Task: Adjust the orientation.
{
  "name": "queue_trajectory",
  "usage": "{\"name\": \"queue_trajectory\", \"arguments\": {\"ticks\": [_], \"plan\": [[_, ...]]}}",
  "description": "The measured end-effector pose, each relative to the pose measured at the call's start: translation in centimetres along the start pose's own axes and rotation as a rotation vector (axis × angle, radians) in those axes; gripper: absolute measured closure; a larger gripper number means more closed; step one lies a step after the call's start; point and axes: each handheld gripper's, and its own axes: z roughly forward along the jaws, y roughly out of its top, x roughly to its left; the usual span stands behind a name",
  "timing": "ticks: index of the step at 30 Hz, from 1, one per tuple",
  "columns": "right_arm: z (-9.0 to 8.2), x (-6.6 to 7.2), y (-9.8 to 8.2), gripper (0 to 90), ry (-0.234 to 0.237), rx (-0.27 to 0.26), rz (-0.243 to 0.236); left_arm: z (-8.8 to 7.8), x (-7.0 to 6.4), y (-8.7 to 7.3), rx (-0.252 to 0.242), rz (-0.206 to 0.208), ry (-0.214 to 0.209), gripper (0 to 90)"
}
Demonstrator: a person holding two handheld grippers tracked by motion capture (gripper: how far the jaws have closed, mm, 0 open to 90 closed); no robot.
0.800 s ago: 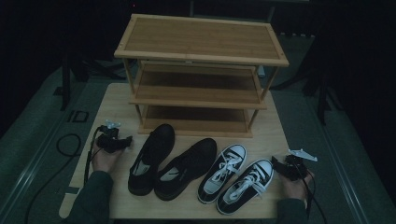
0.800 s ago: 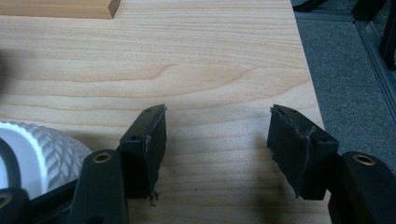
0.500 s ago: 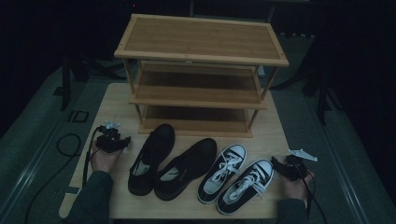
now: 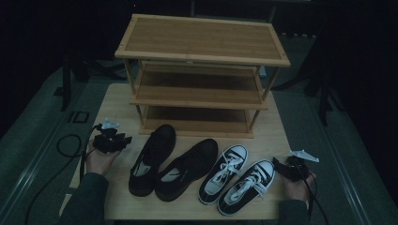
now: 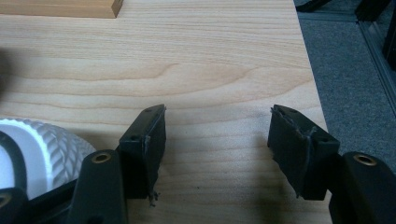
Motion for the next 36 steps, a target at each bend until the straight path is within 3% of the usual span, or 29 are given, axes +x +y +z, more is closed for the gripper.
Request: {"name": "queue_trajectory", "arguments": {"ticks": [6,13,17,22,27,36], "plan": [[0.0,0.0,0.0,36.4,0.002,0.000,-0.001,-1.0,-0.1,0.4,0.003,0.012,0.014,64.5],[0.0,0.0,0.0,36.4,0.003,-0.001,-0.002,-2.2,0.1,0.9,-0.004,-0.009,-0.012,62.4],[0.0,0.0,0.0,36.4,0.003,0.000,-0.001,-2.6,-0.2,0.9,0.004,0.003,-0.032,64.7],[0.0,0.0,0.0,36.3,0.003,0.000,-0.001,-3.2,-1.1,1.2,0.021,0.052,-0.072,65.9],[0.0,0.0,0.0,36.3,0.003,-0.001,-0.001,-3.6,-1.7,1.5,0.038,0.077,-0.086,65.7],[0.0,0.0,0.0,36.3,0.003,-0.001,-0.002,-4.8,-3.0,1.9,0.045,0.122,-0.161,63.3]]}}
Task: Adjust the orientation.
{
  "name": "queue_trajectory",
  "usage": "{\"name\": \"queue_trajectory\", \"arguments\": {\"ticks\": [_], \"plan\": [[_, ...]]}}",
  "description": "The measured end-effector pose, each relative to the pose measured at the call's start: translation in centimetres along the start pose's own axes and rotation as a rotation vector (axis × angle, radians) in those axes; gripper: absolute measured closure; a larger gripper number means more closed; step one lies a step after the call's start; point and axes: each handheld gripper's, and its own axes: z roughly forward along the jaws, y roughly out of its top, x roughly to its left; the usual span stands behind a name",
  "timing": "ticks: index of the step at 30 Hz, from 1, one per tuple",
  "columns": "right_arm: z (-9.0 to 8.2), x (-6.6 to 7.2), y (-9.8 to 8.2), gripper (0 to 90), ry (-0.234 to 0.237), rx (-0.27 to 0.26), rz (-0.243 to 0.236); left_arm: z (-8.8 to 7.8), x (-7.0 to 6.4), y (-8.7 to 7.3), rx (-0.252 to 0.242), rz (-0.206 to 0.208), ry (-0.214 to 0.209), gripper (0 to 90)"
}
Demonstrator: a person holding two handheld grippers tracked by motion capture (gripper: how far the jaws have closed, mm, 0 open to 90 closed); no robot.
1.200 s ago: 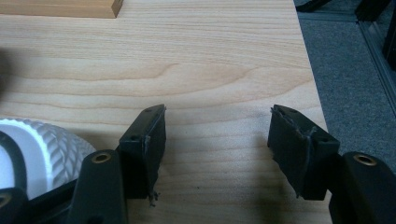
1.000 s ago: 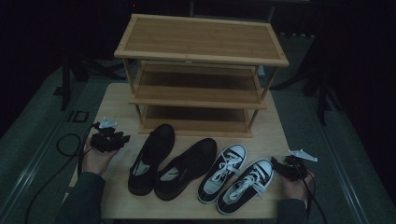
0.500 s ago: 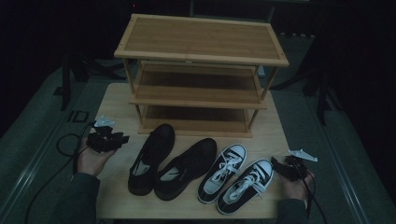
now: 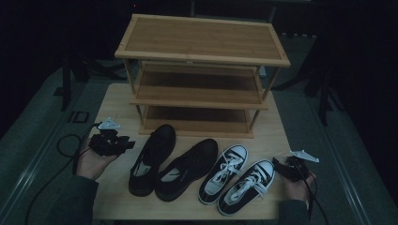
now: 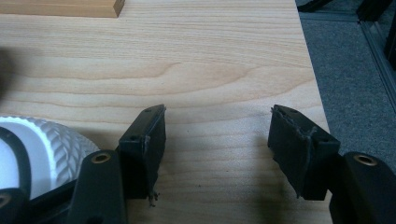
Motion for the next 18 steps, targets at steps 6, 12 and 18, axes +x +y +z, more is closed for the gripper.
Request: {"name": "queue_trajectory", "arguments": {"ticks": [6,12,18], "plan": [[0.0,0.0,0.0,36.3,0.000,0.000,0.001,-0.5,-0.9,0.3,0.007,0.027,-0.023,62.0],[0.0,0.0,0.0,36.3,0.000,0.001,0.001,-0.8,-1.6,0.6,0.013,0.043,-0.031,61.2],[0.0,0.0,0.0,36.3,0.001,0.000,0.001,-0.9,-2.4,0.8,0.023,0.066,-0.042,60.5]]}}
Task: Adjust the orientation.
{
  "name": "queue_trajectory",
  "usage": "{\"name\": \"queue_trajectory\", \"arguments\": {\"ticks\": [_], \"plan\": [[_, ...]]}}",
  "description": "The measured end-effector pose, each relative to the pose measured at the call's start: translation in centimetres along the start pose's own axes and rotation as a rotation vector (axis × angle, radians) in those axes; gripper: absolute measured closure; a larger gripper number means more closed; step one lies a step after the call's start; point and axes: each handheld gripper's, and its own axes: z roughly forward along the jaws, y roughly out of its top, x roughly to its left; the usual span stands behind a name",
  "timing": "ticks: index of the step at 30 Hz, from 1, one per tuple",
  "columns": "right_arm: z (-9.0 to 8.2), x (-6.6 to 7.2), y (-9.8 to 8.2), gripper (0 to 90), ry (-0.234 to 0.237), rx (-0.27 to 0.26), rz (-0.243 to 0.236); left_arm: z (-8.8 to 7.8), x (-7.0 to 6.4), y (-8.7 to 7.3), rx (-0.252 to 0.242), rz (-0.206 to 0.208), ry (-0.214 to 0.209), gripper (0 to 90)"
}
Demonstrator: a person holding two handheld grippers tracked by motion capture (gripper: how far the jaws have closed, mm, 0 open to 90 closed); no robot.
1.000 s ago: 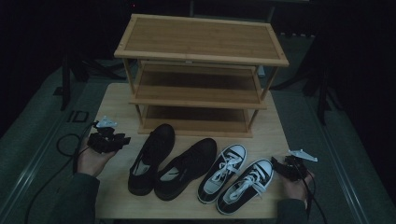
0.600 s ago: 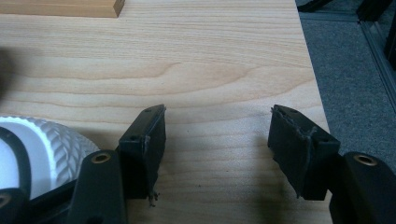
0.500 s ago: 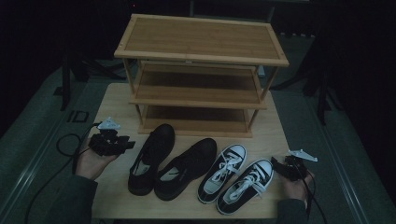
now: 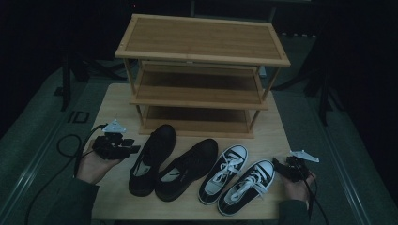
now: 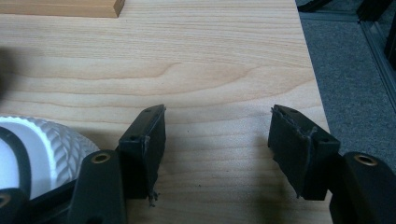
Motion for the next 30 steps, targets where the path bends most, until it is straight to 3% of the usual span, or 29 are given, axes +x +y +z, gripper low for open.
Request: {"name": "queue_trajectory", "arguments": {"ticks": [12,21,29,30], "plan": [[0.0,0.0,0.0,36.2,0.001,0.000,0.000,0.2,-1.1,0.3,0.021,0.009,-0.002,60.0],[0.0,0.0,0.0,36.2,0.001,0.000,0.000,1.0,-1.7,0.2,0.052,0.015,-0.032,65.7],[0.0,0.0,0.0,36.1,0.002,0.000,0.000,2.1,-2.2,0.2,0.102,0.025,-0.013,69.8],[0.0,0.0,0.0,36.1,0.002,0.000,0.000,2.5,-2.4,0.3,0.127,0.037,-0.003,71.5]]}}
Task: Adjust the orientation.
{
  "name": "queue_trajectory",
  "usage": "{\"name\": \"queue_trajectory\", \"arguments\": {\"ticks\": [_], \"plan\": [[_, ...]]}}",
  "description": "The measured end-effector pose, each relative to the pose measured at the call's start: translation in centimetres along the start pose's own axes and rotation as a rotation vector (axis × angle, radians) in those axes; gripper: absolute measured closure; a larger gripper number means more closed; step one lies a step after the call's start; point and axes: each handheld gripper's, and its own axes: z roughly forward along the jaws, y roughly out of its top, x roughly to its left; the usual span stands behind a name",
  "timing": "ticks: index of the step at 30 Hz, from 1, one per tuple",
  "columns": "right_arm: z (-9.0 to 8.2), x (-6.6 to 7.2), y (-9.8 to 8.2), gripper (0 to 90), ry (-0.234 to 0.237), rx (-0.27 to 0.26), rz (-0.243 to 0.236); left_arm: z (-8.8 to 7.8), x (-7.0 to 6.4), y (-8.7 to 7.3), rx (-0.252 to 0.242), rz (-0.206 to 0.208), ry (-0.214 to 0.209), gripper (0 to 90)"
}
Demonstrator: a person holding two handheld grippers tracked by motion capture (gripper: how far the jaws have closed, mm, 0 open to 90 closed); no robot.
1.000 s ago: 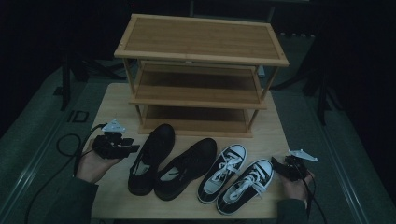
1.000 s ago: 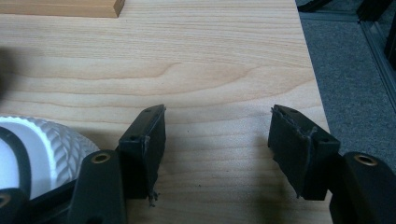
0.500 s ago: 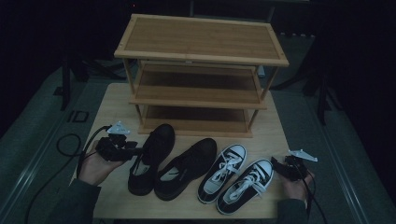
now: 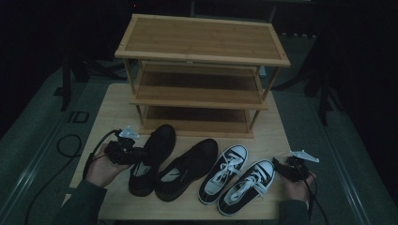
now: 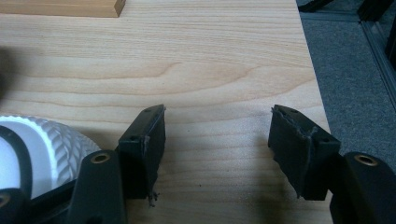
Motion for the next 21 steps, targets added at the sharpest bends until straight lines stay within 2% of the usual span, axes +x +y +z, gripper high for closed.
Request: {"name": "queue_trajectory", "arguments": {"ticks": [3,4,10,13,15,18,21], "plan": [[0.0,0.0,0.0,36.0,0.000,0.000,0.000,0.4,-0.1,0.1,0.019,0.004,0.014,73.1],[0.0,0.0,0.0,36.0,0.001,0.000,0.000,0.8,-0.1,0.1,0.034,-0.003,0.032,73.9],[0.0,0.0,0.0,35.9,0.001,0.000,0.000,1.4,0.1,0.3,0.049,-0.024,0.034,73.9],[0.0,0.0,0.0,35.9,0.001,0.000,0.000,1.7,0.0,0.5,0.049,-0.034,0.049,73.9],[0.0,0.0,0.0,35.9,0.001,-0.001,-0.001,2.0,0.1,0.6,0.058,-0.042,0.063,75.8],[0.0,0.0,0.0,35.9,0.001,0.000,-0.001,2.3,0.0,0.7,0.065,-0.052,0.076,85.0],[0.0,0.0,0.0,35.8,0.002,-0.001,-0.001,2.2,-0.2,0.7,0.062,-0.054,0.097,87.0]]}}
